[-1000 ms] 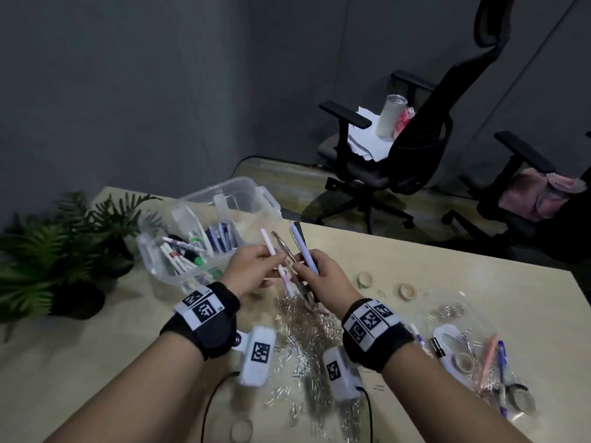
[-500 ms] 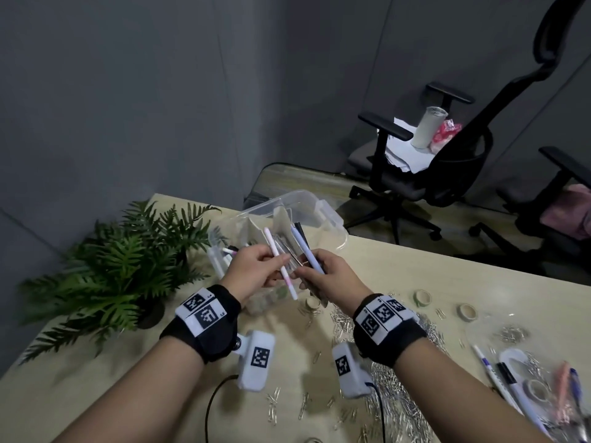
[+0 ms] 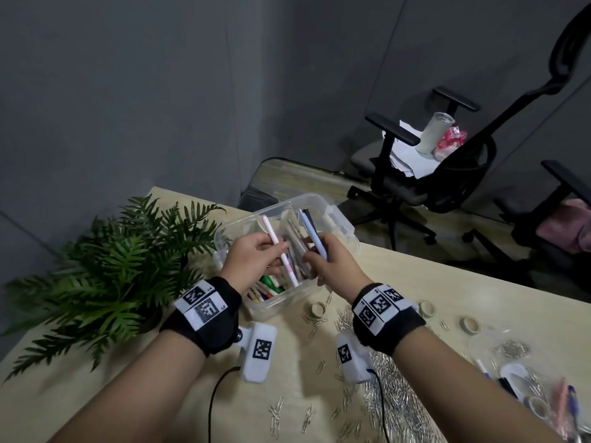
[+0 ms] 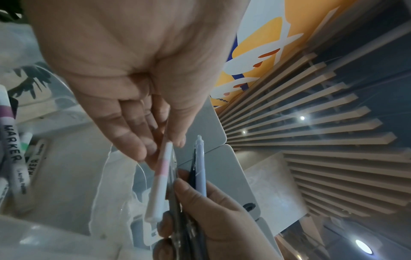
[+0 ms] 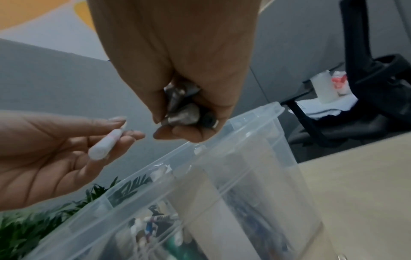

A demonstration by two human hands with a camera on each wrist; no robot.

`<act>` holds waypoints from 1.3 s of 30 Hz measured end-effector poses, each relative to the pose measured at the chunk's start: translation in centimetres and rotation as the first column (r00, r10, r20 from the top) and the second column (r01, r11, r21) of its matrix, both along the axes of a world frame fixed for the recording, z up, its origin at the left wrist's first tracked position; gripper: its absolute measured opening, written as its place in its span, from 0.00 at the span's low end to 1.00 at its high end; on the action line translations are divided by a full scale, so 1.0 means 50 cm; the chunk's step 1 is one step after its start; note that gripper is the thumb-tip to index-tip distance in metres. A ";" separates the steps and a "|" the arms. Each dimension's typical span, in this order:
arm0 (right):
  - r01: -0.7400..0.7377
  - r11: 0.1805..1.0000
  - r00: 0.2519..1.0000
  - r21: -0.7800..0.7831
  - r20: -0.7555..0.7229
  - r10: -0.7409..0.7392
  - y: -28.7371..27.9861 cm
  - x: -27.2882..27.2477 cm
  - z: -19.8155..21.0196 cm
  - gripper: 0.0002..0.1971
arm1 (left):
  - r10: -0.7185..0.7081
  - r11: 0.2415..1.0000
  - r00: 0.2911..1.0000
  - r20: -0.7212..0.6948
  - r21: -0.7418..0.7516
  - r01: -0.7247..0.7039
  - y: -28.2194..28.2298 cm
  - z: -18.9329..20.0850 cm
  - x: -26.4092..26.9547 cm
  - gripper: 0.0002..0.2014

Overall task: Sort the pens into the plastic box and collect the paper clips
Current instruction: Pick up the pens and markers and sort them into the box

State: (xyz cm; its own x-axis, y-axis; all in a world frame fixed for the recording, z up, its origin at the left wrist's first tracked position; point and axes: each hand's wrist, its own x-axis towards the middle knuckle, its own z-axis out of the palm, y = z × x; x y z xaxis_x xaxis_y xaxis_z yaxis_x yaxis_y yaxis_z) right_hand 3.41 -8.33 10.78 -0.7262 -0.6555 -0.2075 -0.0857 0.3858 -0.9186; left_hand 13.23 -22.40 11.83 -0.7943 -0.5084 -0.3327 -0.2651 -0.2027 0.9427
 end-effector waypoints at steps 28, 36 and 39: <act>-0.140 0.986 0.977 0.088 -0.152 0.152 -0.080 0.034 -0.028 0.06 | 0.038 0.998 0.998 0.040 -0.053 -0.036 -0.055 -0.022 0.009 0.03; -0.067 0.979 0.921 0.194 -0.365 0.135 -0.098 0.062 -0.036 0.13 | 0.125 0.975 0.985 0.119 -0.198 -0.100 -0.069 0.005 0.040 0.18; -0.061 0.995 0.907 0.077 -0.411 0.087 -0.065 0.062 -0.023 0.08 | 0.082 0.977 0.993 0.090 -0.205 -0.062 -0.050 0.022 0.037 0.14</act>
